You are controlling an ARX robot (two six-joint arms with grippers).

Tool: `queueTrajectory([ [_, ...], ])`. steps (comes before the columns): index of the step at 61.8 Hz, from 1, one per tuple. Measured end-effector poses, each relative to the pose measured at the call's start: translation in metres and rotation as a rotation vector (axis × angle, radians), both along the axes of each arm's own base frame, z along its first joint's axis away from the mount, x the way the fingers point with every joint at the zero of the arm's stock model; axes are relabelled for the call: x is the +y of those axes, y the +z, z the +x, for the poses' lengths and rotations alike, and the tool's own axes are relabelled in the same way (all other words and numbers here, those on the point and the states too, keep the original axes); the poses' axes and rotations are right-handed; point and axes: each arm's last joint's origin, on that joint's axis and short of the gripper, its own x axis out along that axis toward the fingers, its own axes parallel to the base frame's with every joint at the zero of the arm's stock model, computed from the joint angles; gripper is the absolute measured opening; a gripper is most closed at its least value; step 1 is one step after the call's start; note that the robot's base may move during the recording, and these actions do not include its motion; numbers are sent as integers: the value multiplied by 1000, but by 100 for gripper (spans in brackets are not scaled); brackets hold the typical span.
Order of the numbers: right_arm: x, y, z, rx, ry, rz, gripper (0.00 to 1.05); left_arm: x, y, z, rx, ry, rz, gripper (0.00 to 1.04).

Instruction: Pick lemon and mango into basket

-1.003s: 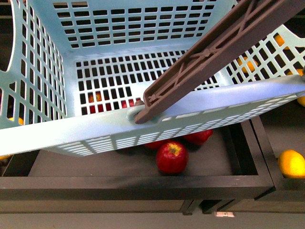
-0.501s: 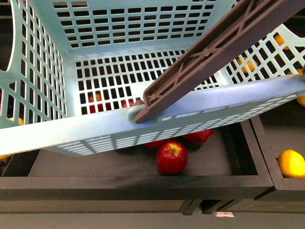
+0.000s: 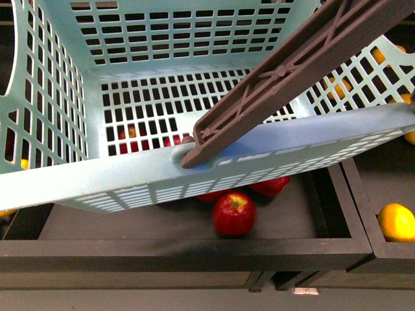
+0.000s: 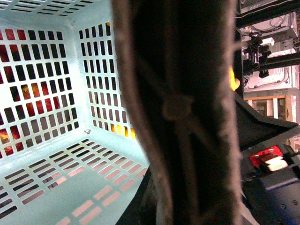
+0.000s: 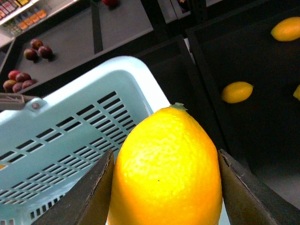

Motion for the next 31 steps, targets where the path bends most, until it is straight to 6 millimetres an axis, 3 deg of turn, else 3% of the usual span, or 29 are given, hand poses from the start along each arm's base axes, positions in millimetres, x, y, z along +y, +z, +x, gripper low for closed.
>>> queueTrajectory([
  [15,13,-8,-2,19,31,-17,55,0,0,0,0,0,0,5],
  [31,4,-10,-10,8,-26,-65,98,0,0,0,-1,0,2,5],
])
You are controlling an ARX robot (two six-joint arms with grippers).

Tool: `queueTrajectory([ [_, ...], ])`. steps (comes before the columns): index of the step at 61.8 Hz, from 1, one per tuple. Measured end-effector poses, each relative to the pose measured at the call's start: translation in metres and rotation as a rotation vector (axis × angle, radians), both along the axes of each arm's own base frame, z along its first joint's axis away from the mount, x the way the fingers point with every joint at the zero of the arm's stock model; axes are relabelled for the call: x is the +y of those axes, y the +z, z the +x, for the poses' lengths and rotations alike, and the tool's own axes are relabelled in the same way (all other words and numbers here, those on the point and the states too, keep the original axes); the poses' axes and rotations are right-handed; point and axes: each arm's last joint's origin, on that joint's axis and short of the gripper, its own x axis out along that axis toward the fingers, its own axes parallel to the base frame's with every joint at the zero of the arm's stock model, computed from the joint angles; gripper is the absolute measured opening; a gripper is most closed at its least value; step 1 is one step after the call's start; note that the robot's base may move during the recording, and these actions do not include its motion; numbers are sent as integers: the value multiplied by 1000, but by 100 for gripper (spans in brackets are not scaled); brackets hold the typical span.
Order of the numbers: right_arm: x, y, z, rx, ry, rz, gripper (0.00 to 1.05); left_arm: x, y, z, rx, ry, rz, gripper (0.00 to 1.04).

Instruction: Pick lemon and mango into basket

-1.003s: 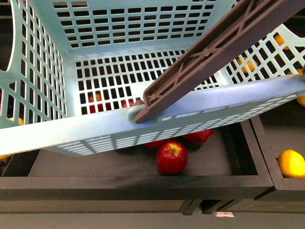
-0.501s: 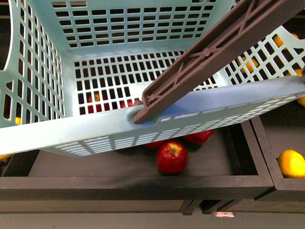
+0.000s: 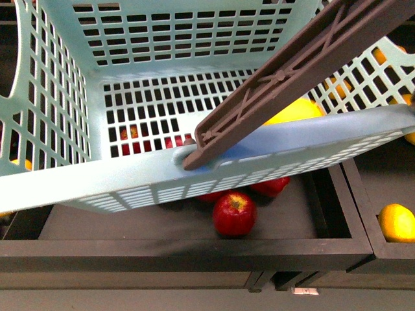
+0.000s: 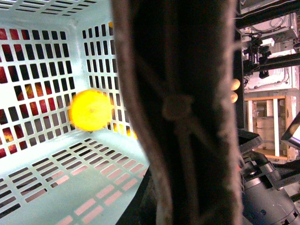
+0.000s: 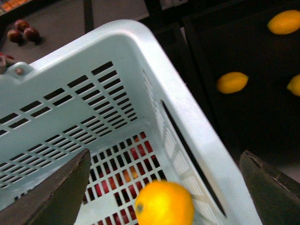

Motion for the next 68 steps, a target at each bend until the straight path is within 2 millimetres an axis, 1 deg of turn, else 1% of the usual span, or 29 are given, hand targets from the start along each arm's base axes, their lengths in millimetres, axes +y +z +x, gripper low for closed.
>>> queueTrajectory([
  [2,-7,3,-5,-18,-32,-17,96,0,-1,0,3,-1,0,5],
  [5,-14,6,-10,-35,-59,-25,96,0,-1,0,4,-1,0,5],
  [10,-37,14,-28,-70,-138,-43,96,0,-1,0,2,2,2,5],
  [17,-59,15,-47,-75,-209,-57,96,0,-1,0,2,1,2,5],
  [20,-65,14,-52,-80,-224,-66,96,0,-1,0,2,1,2,5],
  [22,-70,13,-55,-132,-191,-71,91,0,-1,0,2,0,1,5],
  [23,-71,11,-57,-181,-136,-87,88,0,-1,0,3,-1,0,5],
  [24,-71,11,-58,-203,-120,-88,86,0,-1,0,4,-1,0,5],
  [27,-72,5,-64,-304,-24,-153,78,0,-1,0,3,-1,0,5],
  [29,-72,2,-67,-331,0,-177,74,0,-1,0,3,-1,0,5],
  [32,-73,-6,-74,-370,29,-222,66,0,-1,0,3,-3,1,5],
  [35,-77,-13,-80,-377,51,-247,59,0,-1,-1,4,-3,0,5],
  [39,-83,-24,-88,-368,31,-279,46,0,-1,0,5,-2,0,5],
  [50,-84,-43,-104,-360,34,-300,18,0,-1,0,-1,3,6,5],
  [53,-85,-49,-110,-359,34,-306,8,0,-1,0,1,0,3,5],
  [54,-85,-51,-112,-360,34,-307,3,0,-1,0,2,-1,2,5],
  [68,-85,-65,-128,-363,35,-313,2,0,-1,0,1,0,3,5],
])
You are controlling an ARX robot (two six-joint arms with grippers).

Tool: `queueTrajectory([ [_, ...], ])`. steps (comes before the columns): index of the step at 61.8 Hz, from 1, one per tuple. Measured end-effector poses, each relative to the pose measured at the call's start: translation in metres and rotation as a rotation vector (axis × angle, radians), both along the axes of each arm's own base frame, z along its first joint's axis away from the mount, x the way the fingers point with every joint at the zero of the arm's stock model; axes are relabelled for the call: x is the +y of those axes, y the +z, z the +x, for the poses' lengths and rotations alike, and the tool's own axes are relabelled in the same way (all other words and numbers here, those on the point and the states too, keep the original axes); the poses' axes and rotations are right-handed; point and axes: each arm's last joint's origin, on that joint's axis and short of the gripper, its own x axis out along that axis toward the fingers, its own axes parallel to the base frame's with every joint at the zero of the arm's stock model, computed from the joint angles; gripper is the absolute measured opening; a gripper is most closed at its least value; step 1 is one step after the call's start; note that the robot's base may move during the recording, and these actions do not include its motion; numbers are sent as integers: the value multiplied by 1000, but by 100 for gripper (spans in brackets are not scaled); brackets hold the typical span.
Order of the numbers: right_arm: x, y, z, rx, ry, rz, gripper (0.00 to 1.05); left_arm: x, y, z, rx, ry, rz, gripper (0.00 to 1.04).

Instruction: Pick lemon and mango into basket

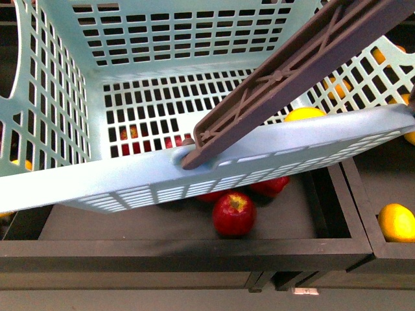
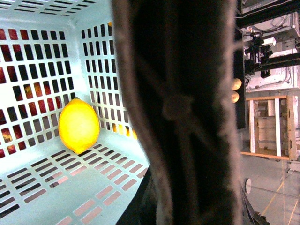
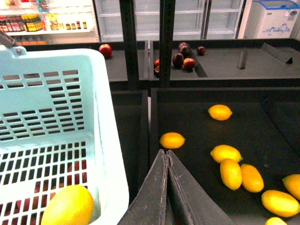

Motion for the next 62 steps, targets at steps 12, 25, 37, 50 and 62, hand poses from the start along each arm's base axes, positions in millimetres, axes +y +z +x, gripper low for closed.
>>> queueTrajectory([
  [12,0,-7,-9,-2,0,-1,15,0,0,0,0,1,0,5],
  [25,0,-7,-9,-3,0,-1,50,0,0,0,2,-2,-2,5],
  [37,0,-7,-9,-3,0,-1,82,0,0,0,1,1,-1,5],
  [50,0,-7,-9,-3,-1,-1,96,0,0,0,1,0,-1,5],
  [62,0,-7,-9,-5,-4,-1,96,-5,0,-4,15,-30,-17,5],
])
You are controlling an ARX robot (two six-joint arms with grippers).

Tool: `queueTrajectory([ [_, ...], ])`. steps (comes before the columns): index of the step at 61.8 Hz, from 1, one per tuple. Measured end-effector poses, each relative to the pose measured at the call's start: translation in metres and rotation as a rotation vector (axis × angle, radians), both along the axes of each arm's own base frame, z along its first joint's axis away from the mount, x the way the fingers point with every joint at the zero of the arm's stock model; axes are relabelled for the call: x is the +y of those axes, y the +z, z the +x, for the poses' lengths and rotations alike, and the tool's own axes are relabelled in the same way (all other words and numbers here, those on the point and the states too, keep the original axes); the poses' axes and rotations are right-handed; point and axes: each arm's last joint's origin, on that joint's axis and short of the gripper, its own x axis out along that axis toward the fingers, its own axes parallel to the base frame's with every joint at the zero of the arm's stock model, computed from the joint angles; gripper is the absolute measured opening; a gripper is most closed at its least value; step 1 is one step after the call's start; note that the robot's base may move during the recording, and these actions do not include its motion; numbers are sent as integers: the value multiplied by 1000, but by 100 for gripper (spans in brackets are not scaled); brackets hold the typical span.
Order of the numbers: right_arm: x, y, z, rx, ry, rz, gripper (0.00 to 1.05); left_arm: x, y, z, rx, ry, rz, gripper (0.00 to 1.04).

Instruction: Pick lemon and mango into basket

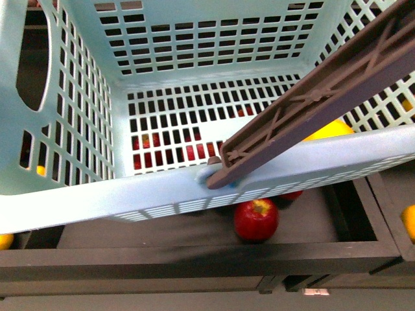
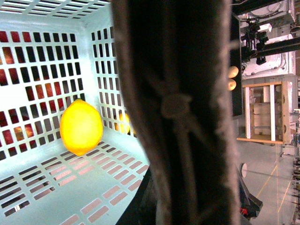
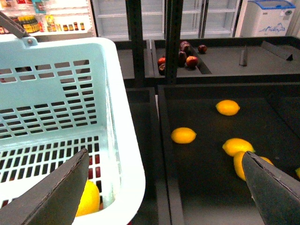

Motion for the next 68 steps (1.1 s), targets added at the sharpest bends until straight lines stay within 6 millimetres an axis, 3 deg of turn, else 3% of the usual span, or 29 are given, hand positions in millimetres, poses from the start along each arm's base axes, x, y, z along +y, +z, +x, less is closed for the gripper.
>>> queueTrajectory([
  [68,0,-1,0,3,2,0,96,5,0,3,-17,27,14,5],
])
